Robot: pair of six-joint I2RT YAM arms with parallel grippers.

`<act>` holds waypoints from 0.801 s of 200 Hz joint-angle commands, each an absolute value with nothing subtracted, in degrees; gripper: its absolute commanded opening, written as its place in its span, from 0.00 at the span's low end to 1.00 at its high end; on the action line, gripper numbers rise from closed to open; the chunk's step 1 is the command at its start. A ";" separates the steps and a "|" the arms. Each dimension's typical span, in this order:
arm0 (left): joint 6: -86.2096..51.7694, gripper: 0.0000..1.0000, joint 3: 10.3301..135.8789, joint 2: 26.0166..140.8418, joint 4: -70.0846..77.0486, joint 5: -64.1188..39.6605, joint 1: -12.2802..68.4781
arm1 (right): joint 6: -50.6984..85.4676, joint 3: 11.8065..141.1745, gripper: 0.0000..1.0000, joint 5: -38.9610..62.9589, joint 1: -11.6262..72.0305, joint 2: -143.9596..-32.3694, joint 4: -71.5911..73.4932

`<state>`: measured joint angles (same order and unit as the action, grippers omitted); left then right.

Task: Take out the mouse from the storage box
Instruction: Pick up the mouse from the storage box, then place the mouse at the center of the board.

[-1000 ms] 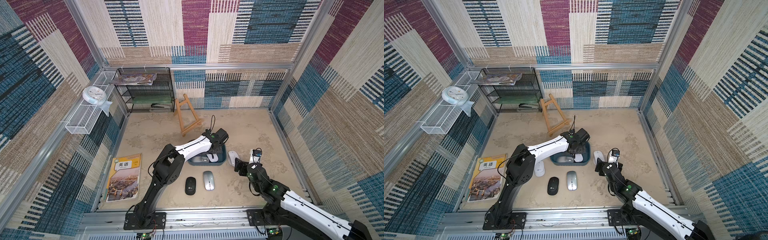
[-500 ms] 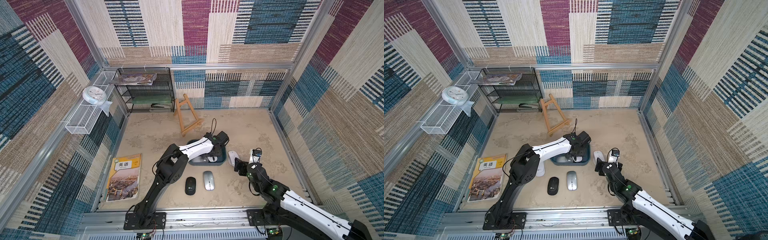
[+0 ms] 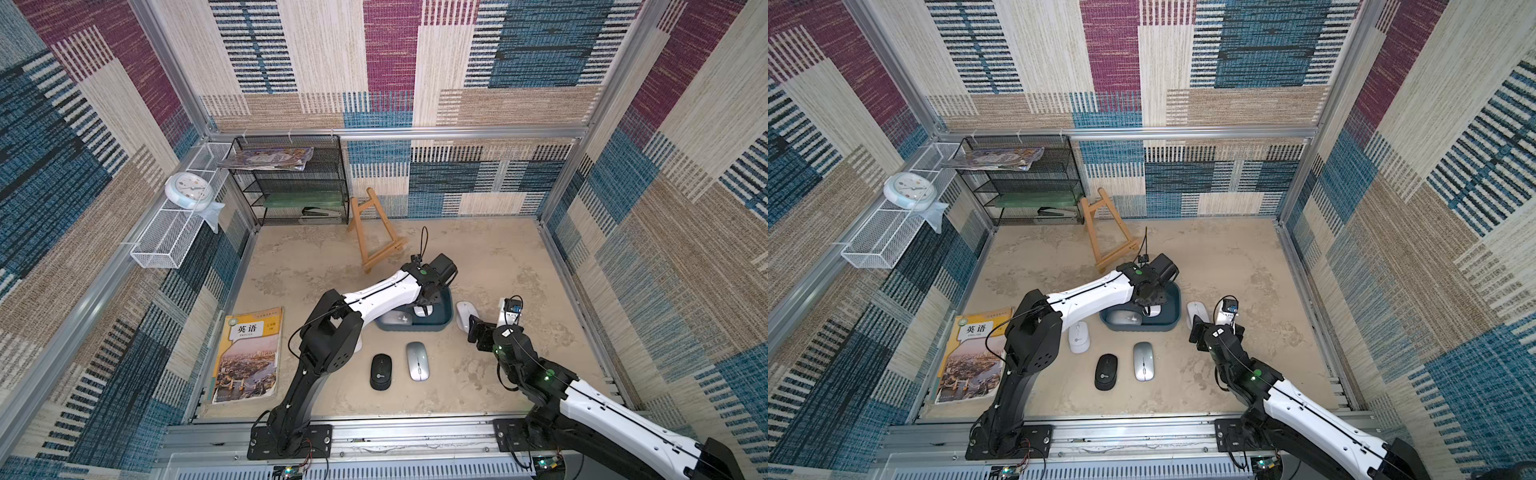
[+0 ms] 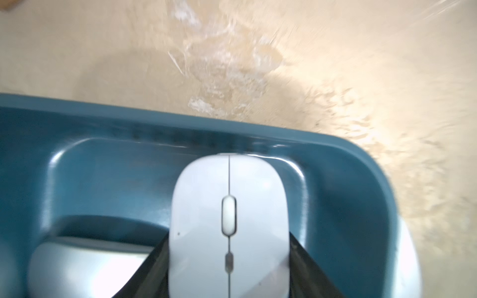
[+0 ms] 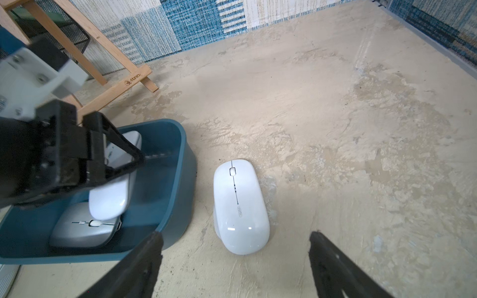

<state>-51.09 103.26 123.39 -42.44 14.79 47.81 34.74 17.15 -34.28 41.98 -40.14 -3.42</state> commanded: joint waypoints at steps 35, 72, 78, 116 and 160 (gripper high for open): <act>-49.51 0.54 97.97 115.51 -42.10 16.49 48.44 | 38.27 19.39 0.92 -38.14 42.01 -37.65 -9.37; -49.14 0.54 90.38 108.00 -39.46 16.18 51.85 | 42.90 27.51 0.91 -38.69 41.93 -36.48 -21.80; -48.97 0.54 89.78 107.40 -39.46 15.79 52.48 | 42.97 28.78 0.91 -38.62 41.92 -36.47 -22.92; -49.17 0.54 86.24 105.62 -39.02 14.44 58.08 | 44.10 35.96 0.91 -40.21 41.88 -36.85 -29.90; -47.15 0.54 87.75 110.07 -37.72 11.09 64.84 | 42.03 43.69 0.91 -44.77 41.84 -34.71 -36.19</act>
